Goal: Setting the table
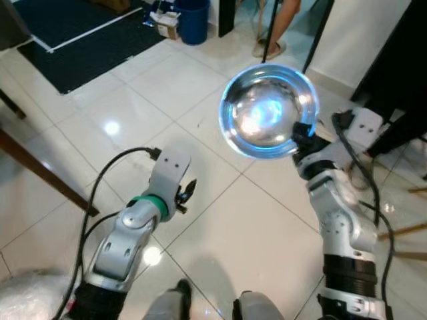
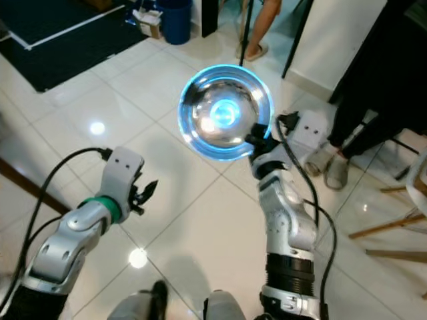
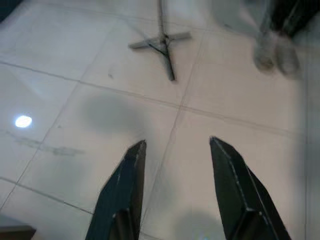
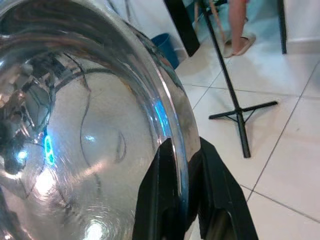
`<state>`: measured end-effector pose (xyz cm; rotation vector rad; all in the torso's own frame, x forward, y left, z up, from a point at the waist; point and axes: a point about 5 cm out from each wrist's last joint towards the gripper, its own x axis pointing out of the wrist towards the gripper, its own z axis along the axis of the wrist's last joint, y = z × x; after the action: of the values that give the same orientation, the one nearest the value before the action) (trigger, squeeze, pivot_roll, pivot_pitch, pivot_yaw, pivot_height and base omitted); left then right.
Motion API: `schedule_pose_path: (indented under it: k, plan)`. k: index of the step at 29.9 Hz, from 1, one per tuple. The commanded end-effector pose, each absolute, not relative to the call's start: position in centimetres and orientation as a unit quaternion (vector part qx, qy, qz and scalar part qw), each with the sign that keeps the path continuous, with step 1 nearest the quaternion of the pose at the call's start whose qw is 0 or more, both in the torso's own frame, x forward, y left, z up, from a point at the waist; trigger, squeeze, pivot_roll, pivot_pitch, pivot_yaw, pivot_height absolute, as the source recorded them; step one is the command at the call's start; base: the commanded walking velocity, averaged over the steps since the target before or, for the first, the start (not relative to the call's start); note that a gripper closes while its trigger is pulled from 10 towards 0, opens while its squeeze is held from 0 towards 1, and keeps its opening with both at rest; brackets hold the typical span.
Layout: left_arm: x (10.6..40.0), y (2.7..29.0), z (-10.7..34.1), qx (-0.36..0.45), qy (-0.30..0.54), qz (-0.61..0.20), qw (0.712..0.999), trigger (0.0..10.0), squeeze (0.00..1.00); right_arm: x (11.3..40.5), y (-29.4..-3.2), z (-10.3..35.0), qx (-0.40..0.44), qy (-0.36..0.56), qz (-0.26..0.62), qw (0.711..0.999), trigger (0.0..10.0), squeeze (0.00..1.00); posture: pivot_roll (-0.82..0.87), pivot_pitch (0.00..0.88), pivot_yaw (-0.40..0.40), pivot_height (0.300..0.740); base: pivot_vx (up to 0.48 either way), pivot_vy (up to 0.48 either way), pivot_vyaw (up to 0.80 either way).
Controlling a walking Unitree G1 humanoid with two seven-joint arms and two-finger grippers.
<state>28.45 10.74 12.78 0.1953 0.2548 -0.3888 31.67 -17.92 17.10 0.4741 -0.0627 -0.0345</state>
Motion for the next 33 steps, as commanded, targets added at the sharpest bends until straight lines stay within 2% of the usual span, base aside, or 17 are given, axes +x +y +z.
schedule_pose_path:
  k: [1,4,5,6,8,12,26,33]
  plan:
    - [28.5,11.9,12.2,0.085,0.140,-0.156,0.974,10.0,0.00,31.6,-17.1,17.2,0.240,-0.037,-0.002,0.970,10.0,0.15,-0.13,0.011,0.059,0.740,0.000,0.000,0.79]
    - [28.7,12.2,12.7,0.047,0.123,-0.135,0.982,10.0,0.00,31.5,-17.1,17.1,0.240,-0.036,-0.002,0.970,10.0,0.15,-0.13,0.012,0.060,0.740,0.000,0.000,0.79]
    - [29.2,12.7,13.9,-0.031,0.084,-0.095,0.991,10.0,0.00,31.5,-17.2,16.9,0.240,-0.034,-0.003,0.970,10.0,0.15,-0.14,0.012,0.059,0.740,0.000,0.000,0.79]
    - [29.2,12.7,13.9,-0.031,0.084,-0.095,0.991,10.0,0.00,31.5,-17.2,16.9,0.240,-0.034,-0.003,0.970,10.0,0.15,-0.14,0.012,0.059,0.740,0.000,0.000,0.79]
    - [29.6,13.4,15.1,-0.095,0.047,-0.065,0.992,10.0,0.00,31.4,-17.3,16.7,0.239,-0.031,-0.004,0.970,10.0,0.15,-0.14,0.010,0.057,0.740,0.000,0.000,0.79]
    - [29.8,13.7,16.1,-0.129,0.015,-0.064,0.989,10.0,0.00,31.4,-17.5,16.1,0.234,-0.023,-0.004,0.972,10.0,0.15,-0.14,0.008,0.055,0.740,0.000,0.000,0.79]
    - [29.7,13.7,17.6,-0.105,-0.034,-0.078,0.991,10.0,0.00,31.3,-18.1,14.2,0.142,0.064,0.043,0.987,10.0,0.18,-0.15,0.005,0.050,0.740,0.000,0.000,0.79]
    - [29.3,14.3,18.3,-0.079,-0.056,-0.084,0.992,10.0,0.00,31.0,-17.1,14.4,0.048,0.080,0.159,0.983,10.0,0.18,-0.14,0.007,0.041,0.740,0.000,0.000,0.79]
